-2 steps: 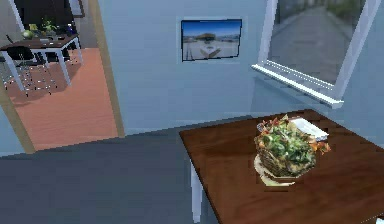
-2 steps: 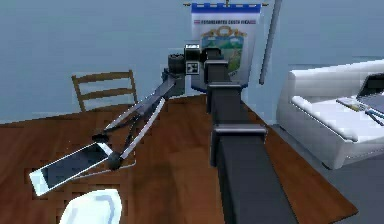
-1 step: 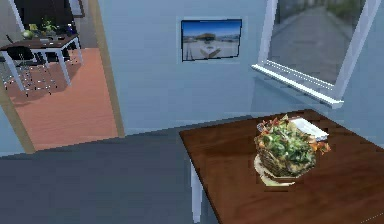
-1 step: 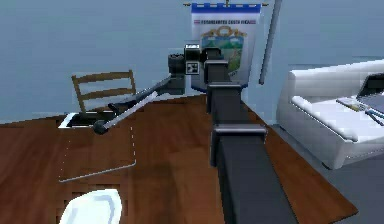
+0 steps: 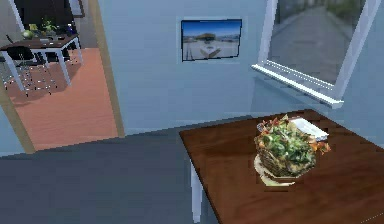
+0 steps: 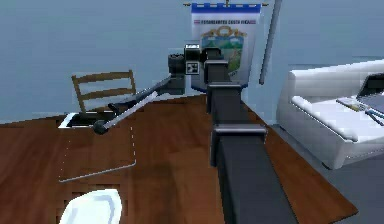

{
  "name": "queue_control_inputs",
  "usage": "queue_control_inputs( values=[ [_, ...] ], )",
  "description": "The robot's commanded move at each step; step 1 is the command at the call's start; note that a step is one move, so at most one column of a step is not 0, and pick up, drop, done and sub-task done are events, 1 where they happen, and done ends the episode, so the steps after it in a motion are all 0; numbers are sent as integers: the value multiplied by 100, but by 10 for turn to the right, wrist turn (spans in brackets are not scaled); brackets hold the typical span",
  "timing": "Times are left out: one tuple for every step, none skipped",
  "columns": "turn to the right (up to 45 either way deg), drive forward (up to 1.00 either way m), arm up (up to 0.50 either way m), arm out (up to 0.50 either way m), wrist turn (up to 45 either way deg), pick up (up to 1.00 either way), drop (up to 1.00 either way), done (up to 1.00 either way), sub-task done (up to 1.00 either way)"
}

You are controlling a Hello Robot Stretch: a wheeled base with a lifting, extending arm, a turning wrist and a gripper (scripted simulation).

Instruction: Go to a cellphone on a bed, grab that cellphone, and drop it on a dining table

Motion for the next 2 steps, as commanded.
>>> queue_control_inputs(
  values=[
    [0, 0, 0, 0, 0, 0, 100, 0, 0],
    [0, 0, 0, -10, 0, 0, 0, 0, 0]
  ],
)
